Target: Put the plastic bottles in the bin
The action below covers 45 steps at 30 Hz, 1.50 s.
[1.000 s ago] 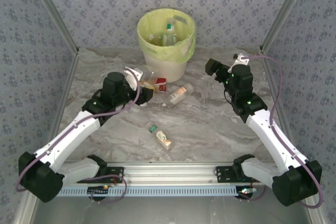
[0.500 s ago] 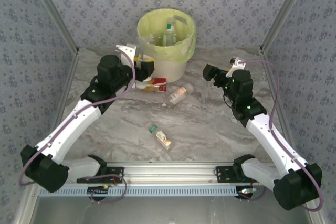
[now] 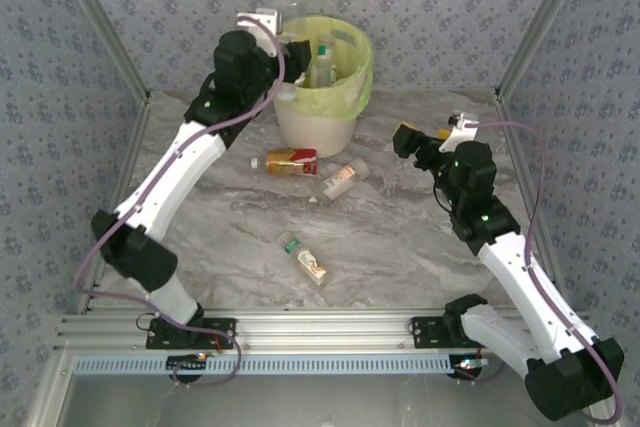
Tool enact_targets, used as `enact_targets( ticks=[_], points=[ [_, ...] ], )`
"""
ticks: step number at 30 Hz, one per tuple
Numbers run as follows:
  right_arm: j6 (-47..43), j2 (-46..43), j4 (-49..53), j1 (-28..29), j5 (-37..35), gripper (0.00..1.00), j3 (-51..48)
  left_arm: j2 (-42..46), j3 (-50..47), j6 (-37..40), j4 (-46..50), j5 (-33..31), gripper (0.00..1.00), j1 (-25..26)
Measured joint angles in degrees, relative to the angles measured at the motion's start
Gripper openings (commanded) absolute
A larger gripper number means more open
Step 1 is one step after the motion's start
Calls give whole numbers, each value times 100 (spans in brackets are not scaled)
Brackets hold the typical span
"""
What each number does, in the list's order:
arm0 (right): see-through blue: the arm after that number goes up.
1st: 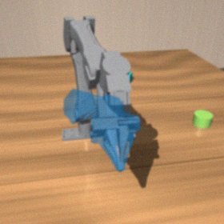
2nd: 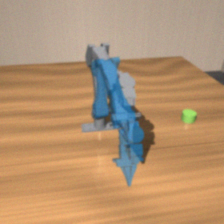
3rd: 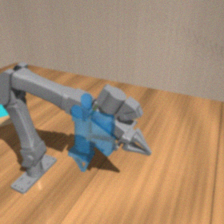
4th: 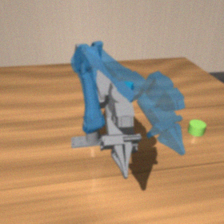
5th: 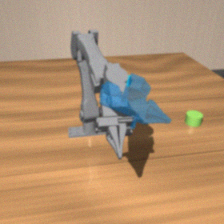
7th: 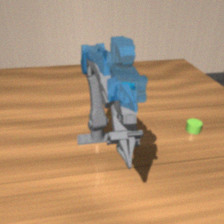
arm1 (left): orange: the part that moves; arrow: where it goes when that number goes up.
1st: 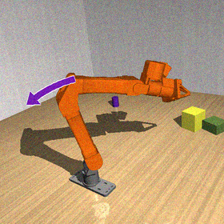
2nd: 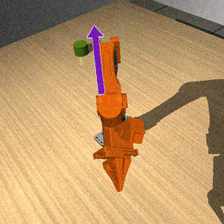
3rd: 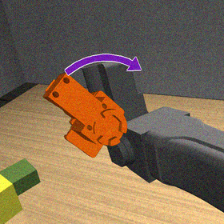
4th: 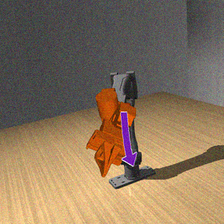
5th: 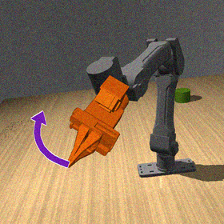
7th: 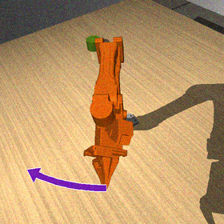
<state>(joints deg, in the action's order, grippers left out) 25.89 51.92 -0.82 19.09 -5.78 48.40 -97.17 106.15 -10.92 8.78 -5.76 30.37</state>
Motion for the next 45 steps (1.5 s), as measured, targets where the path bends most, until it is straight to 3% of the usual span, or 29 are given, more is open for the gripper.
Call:
enact_targets(
  ticks=[17, 21, 23, 25, 27, 37, 45],
  points=[
    [-136, -105, 190, 0, 2, 100, -4, -3115, 4881, 568, 2155, -186, 2, -42],
    [-140, -146, 278, 0, 0, 100, -4, -3187, 4728, 704, 2328, -225, 22, -133],
    [-153, -162, 295, 0, 0, 100, -4, -3187, 4553, 754, 2310, -223, 47, -214],
    [-153, -168, 313, 0, 0, 100, -4, -3185, 4350, 828, 2293, -212, 89, -299],
    [-153, -168, 350, 0, -4, 100, -4, -3198, 4258, 844, 2385, -146, 100, -367],
    [-129, 164, 581, -59, -94, 100, 94, -3141, 4382, 715, 3106, 592, 99, -398],
    [-229, 632, 577, -59, 332, 100, 140, -2516, 4094, 439, 3458, 1113, 99, -396]
  ],
)
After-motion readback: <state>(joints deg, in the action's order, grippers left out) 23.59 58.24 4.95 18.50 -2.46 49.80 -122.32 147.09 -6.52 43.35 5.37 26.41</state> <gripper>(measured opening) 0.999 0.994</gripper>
